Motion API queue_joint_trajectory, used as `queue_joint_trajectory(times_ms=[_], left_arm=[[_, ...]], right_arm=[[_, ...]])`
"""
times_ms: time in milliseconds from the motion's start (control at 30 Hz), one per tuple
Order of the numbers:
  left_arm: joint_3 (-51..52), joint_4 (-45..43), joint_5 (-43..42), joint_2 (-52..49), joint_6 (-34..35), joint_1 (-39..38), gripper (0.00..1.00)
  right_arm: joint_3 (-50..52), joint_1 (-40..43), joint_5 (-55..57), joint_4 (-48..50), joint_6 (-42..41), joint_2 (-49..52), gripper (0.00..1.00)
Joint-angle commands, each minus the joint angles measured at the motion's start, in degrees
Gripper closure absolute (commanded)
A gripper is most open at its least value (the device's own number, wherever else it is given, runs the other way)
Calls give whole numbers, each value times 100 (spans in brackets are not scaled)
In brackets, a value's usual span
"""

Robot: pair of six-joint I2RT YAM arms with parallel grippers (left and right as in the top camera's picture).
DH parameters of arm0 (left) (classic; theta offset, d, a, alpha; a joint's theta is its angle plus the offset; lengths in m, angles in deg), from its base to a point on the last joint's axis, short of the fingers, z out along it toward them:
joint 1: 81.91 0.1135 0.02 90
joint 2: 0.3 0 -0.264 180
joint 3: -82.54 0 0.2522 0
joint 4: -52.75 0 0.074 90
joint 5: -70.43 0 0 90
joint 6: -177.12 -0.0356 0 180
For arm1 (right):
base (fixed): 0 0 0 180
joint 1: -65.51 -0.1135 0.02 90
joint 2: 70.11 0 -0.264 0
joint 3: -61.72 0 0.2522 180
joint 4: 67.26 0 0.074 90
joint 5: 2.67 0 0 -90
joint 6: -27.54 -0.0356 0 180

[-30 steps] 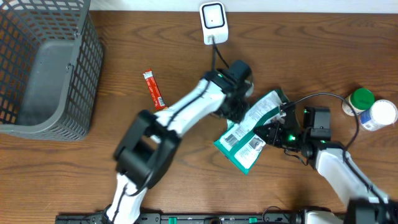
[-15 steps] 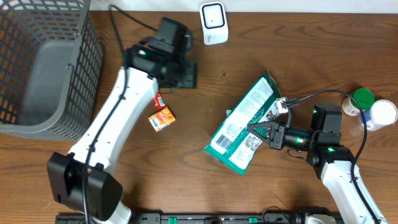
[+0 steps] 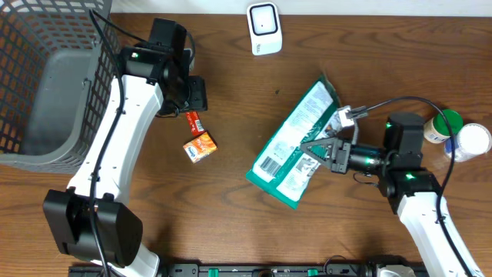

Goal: Scan the item barcode
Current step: 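Lift the glove package off the wipe pack with the right gripper, then raise the glove package up to the scanner with the right gripper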

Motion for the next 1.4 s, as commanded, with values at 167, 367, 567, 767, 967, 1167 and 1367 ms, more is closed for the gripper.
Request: queue_joint_trajectory(times_ms=[167,367,567,767,967,1167,1367], left_arm=[[-52,22,72,-2,-94,35,41],[-107,-11,-85,262,107,308,40],[-107,-212,-92,839,125,667,40],[-105,-612,109,979,120,1021,23],[-105,-682,483,979,125,1346,21],[-105,-673,483,979,122,1751,16],[-105,-568,483,979,122,1998,14]], right_arm=[[-96,-413,929,-369,20,-57,99],[-944,-455,2787,-2258,1226,-26,99],[-3132,-476,4935,-4721,2474,304,99],[-4404,-756,6260,-5165,3110,463,99],[-5125,-1703,7619,-4708,3982,544,99],[-5729,-2852,8640,-4415,4299,1178,99],[-6402,-3945,9444,-4402,4804,2153,99]])
